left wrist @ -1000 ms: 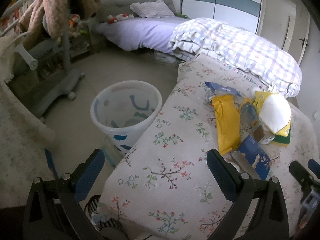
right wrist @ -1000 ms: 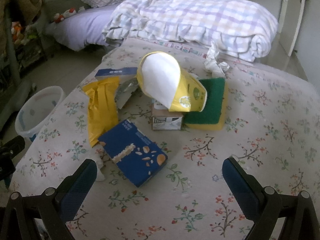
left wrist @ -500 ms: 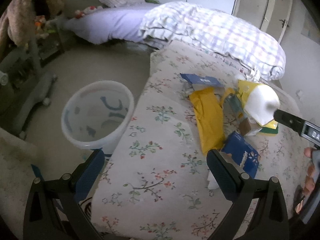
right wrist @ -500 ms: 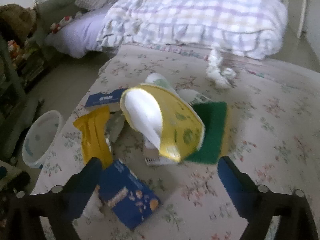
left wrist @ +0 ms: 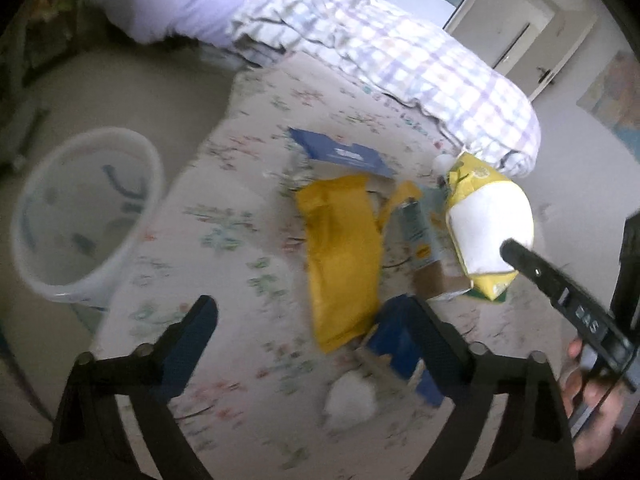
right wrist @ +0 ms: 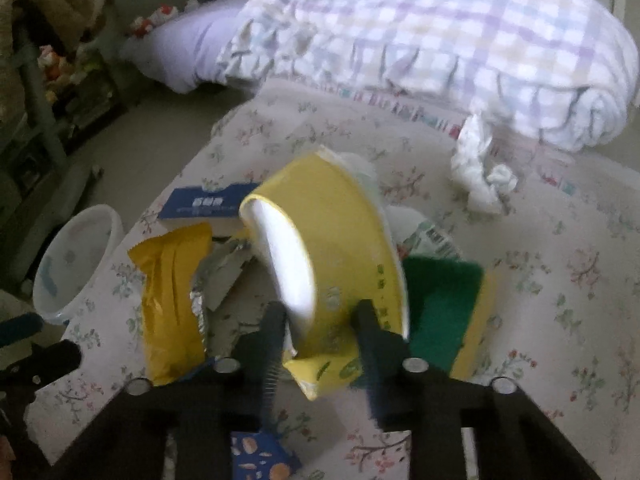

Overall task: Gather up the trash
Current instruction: 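Grasp the yellow-white paper cup with the right gripper, then grasp the yellow snack wrapper with the left gripper while the right holds the cup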

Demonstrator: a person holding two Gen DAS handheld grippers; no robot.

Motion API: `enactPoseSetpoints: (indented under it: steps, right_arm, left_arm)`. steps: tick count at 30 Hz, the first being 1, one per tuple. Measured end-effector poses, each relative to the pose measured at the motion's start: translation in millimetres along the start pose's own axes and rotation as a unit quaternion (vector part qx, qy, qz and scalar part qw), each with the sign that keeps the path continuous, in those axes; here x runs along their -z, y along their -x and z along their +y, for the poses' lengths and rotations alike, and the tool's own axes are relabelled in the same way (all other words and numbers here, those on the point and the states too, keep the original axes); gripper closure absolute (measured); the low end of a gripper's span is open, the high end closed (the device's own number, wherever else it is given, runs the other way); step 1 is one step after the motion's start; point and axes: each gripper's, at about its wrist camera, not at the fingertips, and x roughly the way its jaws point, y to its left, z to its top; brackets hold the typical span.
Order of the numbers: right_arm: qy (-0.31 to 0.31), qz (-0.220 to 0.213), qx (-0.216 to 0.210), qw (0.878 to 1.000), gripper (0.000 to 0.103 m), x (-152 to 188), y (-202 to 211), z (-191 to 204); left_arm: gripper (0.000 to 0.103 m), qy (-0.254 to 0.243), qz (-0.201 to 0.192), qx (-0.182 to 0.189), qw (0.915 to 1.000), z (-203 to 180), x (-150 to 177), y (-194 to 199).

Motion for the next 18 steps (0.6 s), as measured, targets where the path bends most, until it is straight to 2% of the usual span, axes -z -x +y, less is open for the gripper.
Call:
enactPoseSetpoints:
  steps: [8,12,18]
  right_arm:
    - [-0.058,-0.04,-0.026,0.997,0.079,-0.1,28.8,-29.1]
    - [-0.078,-0.057,-0.031,0.995,0.079,1.5,47.6,-45.1]
    - [-0.086,-0.061,-0.028,0.994,0.079,9.6,59.1,-58.1]
  left_arm:
    - [0.029,0.024,0.017,0.041,0.9987,-4.5,-11.3,-37.7]
    - [0.054,0.041,0.041,0.047,0.9972,-2.0,-8.0,-51.6]
    - [0.068,0.061,0.04,0.049,0.9961,3.0,-5.1,-50.0]
